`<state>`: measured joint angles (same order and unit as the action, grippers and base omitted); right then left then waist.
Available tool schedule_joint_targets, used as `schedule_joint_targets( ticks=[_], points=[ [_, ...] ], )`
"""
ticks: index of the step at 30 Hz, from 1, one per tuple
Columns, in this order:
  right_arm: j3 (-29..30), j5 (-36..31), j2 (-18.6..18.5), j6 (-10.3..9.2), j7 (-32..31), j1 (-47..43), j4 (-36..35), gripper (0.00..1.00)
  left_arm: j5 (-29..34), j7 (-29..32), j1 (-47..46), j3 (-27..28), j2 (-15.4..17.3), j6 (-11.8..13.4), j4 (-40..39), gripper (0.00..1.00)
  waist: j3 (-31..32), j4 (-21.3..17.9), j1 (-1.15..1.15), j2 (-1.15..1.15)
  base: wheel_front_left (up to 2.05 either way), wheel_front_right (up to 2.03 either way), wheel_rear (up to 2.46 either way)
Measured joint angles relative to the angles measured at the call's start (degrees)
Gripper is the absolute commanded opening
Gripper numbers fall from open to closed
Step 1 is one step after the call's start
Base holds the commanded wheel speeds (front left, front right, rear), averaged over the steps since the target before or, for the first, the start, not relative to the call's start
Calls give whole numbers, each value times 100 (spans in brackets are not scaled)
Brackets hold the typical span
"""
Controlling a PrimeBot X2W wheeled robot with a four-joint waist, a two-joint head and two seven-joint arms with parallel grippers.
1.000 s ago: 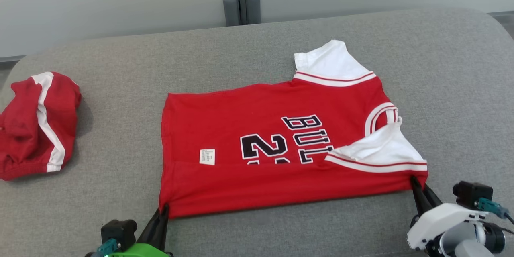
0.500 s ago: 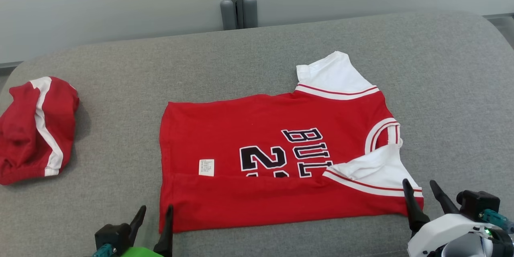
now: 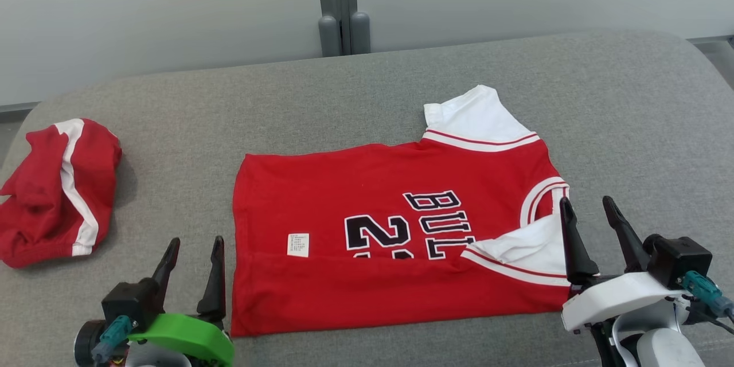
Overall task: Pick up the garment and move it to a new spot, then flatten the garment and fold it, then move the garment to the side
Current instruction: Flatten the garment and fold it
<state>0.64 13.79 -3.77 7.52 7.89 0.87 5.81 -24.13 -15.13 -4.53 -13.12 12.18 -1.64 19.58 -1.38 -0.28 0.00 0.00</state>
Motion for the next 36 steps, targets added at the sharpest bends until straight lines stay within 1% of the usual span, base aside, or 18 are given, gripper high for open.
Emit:
schedule_joint_targets(
  ticks=[7,14,23,36],
  points=[
    [-147,-164,31,0,240,76,-96,100,236,0,-84,278,-71,3,-261,100,116,22,0,0,0,0,0],
    [1,-181,58,0,359,-46,-188,100,367,0,23,501,-122,-46,-422,100,181,50,0,0,0,0,0],
    [35,-182,73,0,379,-170,-204,100,532,0,264,693,-151,-87,-500,100,217,59,0,0,0,0,0],
    [0,-190,81,0,323,-182,-151,100,637,0,277,827,-211,-145,-460,100,249,106,0,0,0,0,0]
  ],
)
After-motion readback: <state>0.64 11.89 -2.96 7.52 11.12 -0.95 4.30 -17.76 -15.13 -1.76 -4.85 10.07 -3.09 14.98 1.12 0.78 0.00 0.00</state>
